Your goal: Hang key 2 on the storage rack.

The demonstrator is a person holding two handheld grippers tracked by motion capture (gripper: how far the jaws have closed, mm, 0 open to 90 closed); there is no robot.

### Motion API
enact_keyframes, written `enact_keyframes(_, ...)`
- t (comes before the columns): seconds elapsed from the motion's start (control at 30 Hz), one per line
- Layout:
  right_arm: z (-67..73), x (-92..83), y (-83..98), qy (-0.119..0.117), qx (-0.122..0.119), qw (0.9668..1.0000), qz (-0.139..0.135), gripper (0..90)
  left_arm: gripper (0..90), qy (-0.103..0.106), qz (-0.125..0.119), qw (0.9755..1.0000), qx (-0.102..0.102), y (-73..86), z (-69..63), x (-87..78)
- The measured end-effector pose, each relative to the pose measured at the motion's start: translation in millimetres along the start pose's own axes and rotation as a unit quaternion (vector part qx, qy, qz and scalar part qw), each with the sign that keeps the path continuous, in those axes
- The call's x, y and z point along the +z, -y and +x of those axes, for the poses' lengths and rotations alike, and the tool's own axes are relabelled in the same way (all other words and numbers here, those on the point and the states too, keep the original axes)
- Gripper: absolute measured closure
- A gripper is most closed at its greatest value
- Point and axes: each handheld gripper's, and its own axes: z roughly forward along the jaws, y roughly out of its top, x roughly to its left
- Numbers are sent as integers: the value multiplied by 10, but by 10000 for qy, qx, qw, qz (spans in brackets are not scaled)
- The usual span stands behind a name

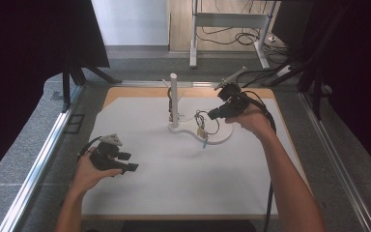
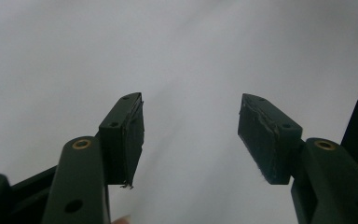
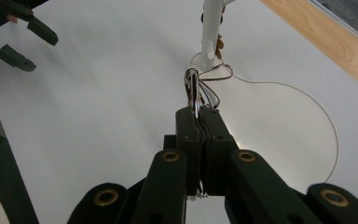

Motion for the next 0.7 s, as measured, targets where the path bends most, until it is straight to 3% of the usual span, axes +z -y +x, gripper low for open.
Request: enact_keyframes(0.7,-30,-10,-174,16,45,10000,-84,881,411,25,34,10000,61,-4,1,-4)
